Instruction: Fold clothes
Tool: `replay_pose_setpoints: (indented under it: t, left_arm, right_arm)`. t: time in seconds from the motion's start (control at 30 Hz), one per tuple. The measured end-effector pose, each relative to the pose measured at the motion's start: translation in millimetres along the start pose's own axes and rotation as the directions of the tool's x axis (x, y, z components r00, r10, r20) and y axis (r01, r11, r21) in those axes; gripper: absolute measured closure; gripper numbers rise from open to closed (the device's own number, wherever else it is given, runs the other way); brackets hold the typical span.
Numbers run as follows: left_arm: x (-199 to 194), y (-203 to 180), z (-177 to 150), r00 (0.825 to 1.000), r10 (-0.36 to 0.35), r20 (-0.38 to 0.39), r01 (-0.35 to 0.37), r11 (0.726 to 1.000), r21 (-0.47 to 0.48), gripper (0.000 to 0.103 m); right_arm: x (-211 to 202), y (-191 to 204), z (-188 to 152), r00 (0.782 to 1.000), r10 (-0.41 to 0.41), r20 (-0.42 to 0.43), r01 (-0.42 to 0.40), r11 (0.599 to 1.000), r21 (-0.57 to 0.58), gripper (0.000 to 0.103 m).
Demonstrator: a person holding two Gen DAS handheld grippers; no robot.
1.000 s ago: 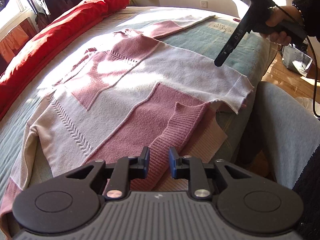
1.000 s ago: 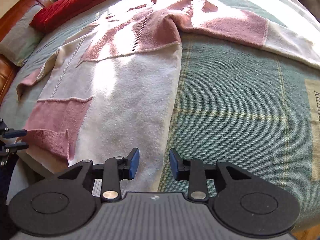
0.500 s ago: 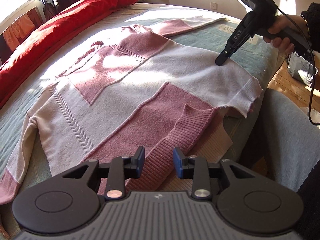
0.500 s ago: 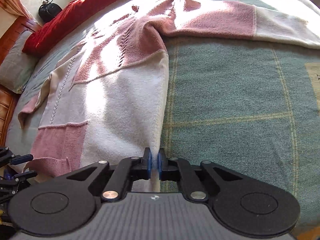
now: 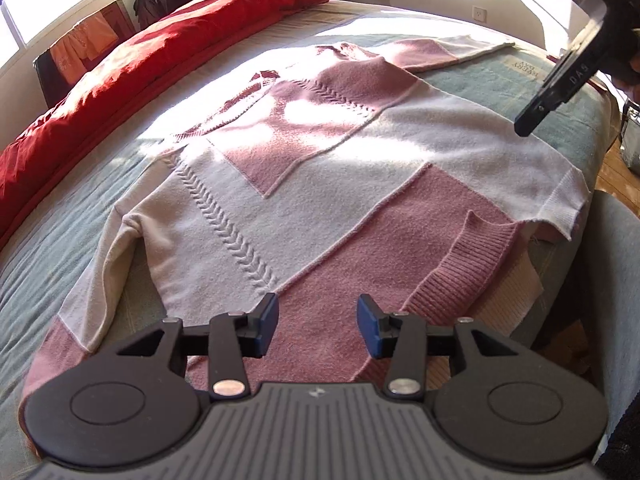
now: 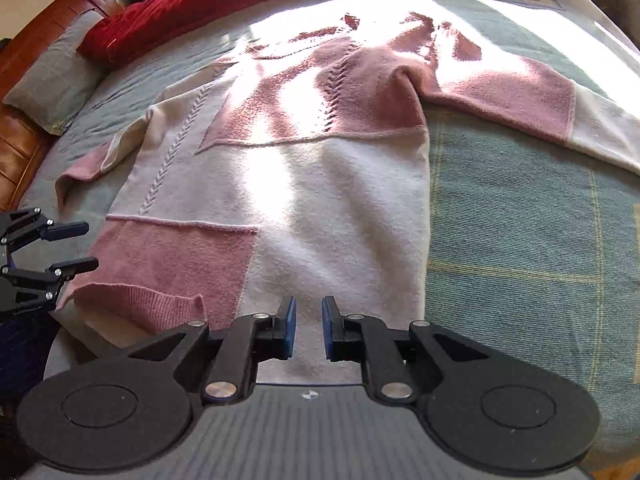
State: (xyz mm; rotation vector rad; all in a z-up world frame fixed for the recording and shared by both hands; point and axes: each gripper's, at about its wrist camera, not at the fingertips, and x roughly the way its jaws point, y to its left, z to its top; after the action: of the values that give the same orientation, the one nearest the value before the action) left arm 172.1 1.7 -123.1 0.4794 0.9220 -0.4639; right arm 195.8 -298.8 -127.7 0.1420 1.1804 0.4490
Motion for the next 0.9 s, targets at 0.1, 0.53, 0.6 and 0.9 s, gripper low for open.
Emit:
replay_pose_setpoints:
  t: [0.1, 0.53, 0.6, 0.9]
  left_arm:
    - [22, 14, -2, 0.997, 0.009, -0.080, -0.012, 0.999, -0.038, 0.059]
    - [9, -1, -66, 0.975, -0.079, -0.209, 0.081, 0.997, 0.000, 0.050]
    - [6, -3, -75, 0.967, -0.094, -0.236, 0.097, 0.995, 0.001, 0.050]
    - [-13, 22, -47, 0.982, -0.131, -0.137, 0.119, 0.989, -0.091, 0.046]
  right_arm:
    - [28, 34, 10, 1.000, 0.005, -0.030, -0.007, 0.997, -0.071, 0.087]
    - [71, 79, -7, 0.981, 0.032, -0.193, -0.060, 0.989, -0.138, 0.078]
    - [69, 77, -17, 0.970, 0.051, -0.236, -0.082, 0.989, -0.122, 0.075]
    - [39, 76, -2, 0.983, 0.061, -0.172, -0.077, 0.993, -0.092, 0.066]
